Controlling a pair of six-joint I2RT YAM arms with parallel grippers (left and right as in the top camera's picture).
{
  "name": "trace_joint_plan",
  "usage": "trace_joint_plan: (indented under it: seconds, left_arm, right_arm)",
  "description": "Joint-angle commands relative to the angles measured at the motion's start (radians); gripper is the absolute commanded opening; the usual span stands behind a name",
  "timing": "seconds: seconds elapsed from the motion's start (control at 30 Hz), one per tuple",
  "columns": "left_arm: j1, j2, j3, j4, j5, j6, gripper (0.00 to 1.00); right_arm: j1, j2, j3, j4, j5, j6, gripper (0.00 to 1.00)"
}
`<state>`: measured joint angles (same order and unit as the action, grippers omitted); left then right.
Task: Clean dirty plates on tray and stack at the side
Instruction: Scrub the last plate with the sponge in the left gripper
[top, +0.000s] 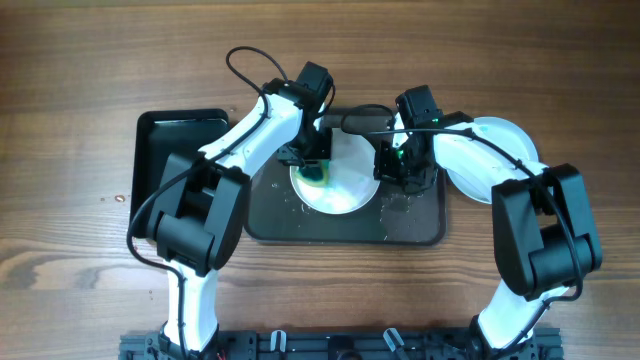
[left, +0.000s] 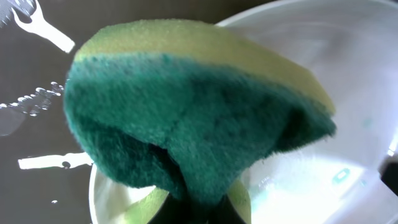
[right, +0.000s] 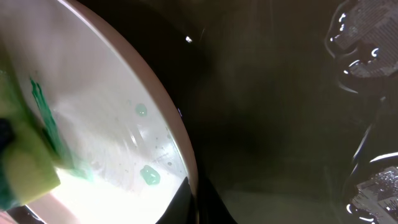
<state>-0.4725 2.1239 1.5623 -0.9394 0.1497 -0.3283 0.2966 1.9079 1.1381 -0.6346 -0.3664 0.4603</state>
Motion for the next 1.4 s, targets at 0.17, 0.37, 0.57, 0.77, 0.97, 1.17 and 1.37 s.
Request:
trace_joint_plan:
  seconds: [0.17, 0.37, 0.57, 0.77, 0.97, 1.17, 1.37]
  left_arm:
    - [-0.083, 0.05, -0.001, 0.016, 0.187, -0.064, 0.04]
    - [-0.13, 0.051, -0.001, 0.077, 0.213, -0.03, 0.04]
    - [-0.087, 0.051, -0.001, 0.027, -0.251, -0.197, 0.04]
    - [-0.055, 0.051, -0.001, -0.129, -0.541, -0.36, 0.04]
    - [-0.073, 0.051, -0.001, -0.041, 0.049, -0.077, 0.04]
    - [-0.068, 0.051, -0.001, 0.086, 0.378, 0.029, 0.04]
    - [-0.033, 0.051, -0.001, 0.092, 0.08, -0.081, 0.04]
  right_arm:
    - [0.004, 0.019, -0.008, 0.003, -0.008, 0.01, 0.05]
    - [0.004, 0.019, -0.008, 0.001, -0.008, 0.009, 0.04]
    - [0.004, 0.019, -0.008, 0.002, -0.008, 0.01, 0.04]
    - [0.004, 0.019, -0.008, 0.002, -0.008, 0.01, 0.04]
    - [0.004, 0.019, -0.008, 0.003, -0.008, 0.011, 0.04]
    - [0.004, 0.019, -0.008, 0.005, -0.008, 0.011, 0.04]
    - [0.004, 0.019, -0.008, 0.003, -0.008, 0.01, 0.04]
